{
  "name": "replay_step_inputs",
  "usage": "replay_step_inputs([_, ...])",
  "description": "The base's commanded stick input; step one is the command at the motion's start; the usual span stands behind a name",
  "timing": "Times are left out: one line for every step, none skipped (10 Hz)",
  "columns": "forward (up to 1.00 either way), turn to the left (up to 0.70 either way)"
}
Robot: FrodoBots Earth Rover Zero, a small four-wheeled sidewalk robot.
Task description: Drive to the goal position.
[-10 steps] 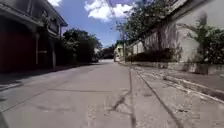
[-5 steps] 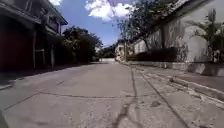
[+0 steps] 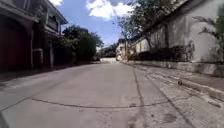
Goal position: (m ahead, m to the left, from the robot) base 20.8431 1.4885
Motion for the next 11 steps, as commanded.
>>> replay_step_inputs([0.70,0.00])
replay_step_inputs([0.70,0.00])
replay_step_inputs([0.70,0.00])
replay_step_inputs([0.70,0.00])
replay_step_inputs([0.70,0.00])
replay_step_inputs([0.70,0.00])
replay_step_inputs([0.70,0.00])
replay_step_inputs([0.70,0.00])
replay_step_inputs([0.70,0.00])
replay_step_inputs([0.70,0.00])
replay_step_inputs([0.70,0.00])
